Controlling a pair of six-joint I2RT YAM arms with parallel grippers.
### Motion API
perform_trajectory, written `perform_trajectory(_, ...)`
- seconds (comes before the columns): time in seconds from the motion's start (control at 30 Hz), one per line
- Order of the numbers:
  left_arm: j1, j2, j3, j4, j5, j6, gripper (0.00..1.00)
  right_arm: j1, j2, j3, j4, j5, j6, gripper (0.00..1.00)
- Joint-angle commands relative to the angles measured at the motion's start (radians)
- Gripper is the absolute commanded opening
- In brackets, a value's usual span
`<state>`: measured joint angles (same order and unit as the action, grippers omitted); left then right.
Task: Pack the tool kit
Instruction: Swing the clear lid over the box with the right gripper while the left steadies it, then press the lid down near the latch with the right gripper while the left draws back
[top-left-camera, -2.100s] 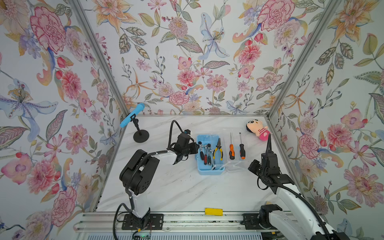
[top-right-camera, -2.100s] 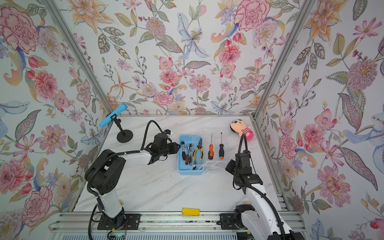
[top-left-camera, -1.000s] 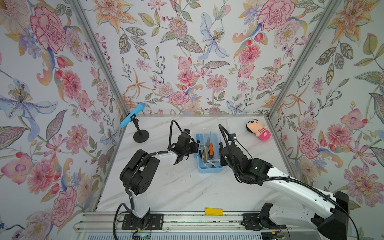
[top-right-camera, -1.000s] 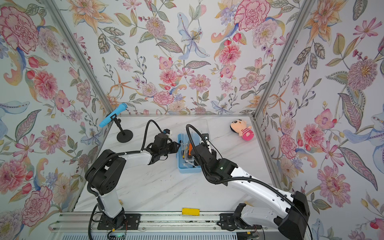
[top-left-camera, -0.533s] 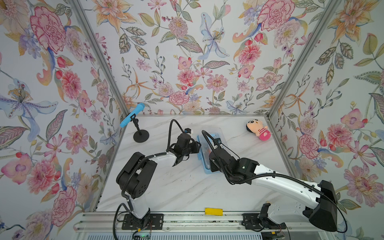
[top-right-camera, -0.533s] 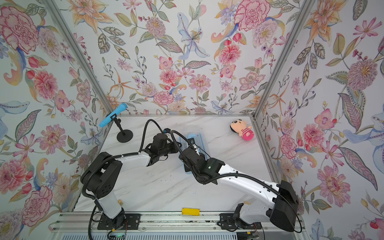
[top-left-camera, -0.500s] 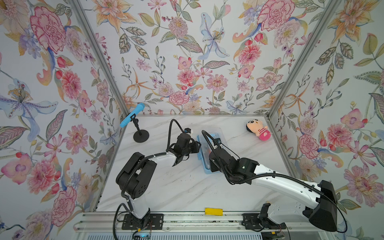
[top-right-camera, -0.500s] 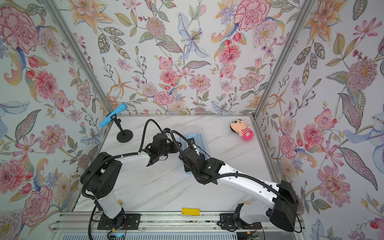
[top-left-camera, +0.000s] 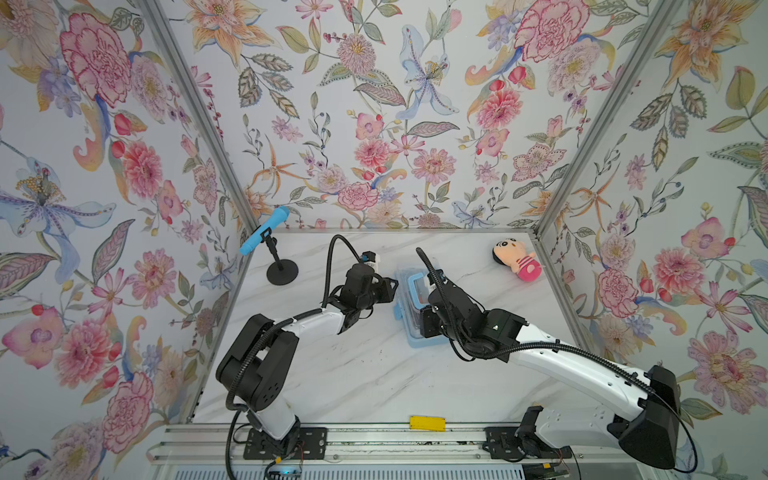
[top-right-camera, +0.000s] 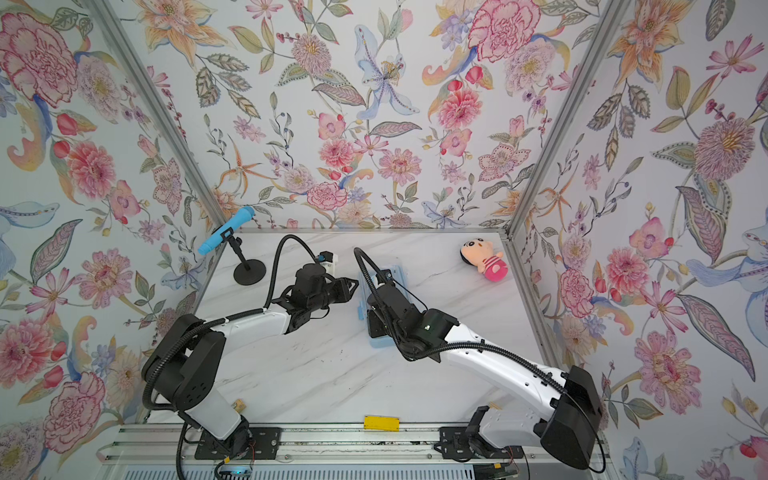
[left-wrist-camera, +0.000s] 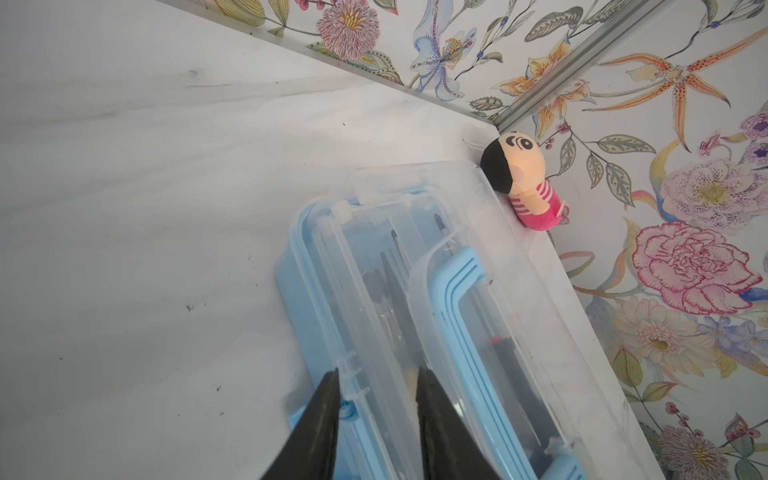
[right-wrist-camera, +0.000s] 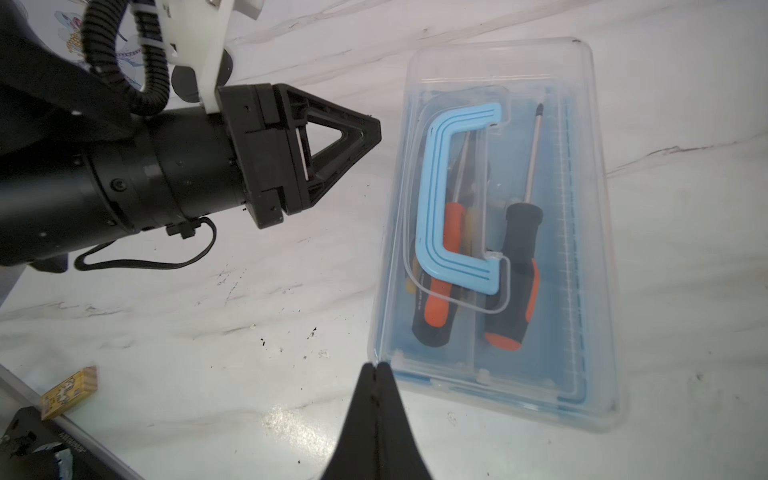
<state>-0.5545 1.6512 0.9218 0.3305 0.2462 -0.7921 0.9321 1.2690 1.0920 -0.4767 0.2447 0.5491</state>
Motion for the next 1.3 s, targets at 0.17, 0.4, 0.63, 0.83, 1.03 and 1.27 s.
perform_trajectory(0.17, 0.009, -0.156, -0.156, -0.008, -0.007, 0.036, 0.36, -0.224, -0.095, -0.086, 0.207, -0.511, 0.077, 0.24)
perform_trajectory(0.4, -0.041, -0.272, -0.282, -0.081, -0.072, 0.095, 0.36, -0.378, -0.102, -0.11, 0.293, -0.727, 0.151, 0.36)
perform_trajectory(0.63, -0.116, -0.274, -0.344, -0.09, -0.148, 0.088, 0.36, -0.428, -0.063, -0.119, 0.265, -0.693, 0.128, 0.31)
perform_trajectory(0.83, -0.168, -0.212, -0.344, -0.048, -0.189, 0.07, 0.36, -0.425, -0.022, -0.116, 0.262, -0.649, 0.091, 0.34)
perform_trajectory(1.03, -0.194, -0.149, -0.325, -0.011, -0.229, 0.057, 0.39, -0.408, 0.018, -0.105, 0.225, -0.561, 0.045, 0.4)
perform_trajectory(1.27, -0.197, -0.098, -0.294, 0.034, -0.225, 0.068, 0.39, -0.385, 0.055, -0.101, 0.201, -0.475, 0.003, 0.4)
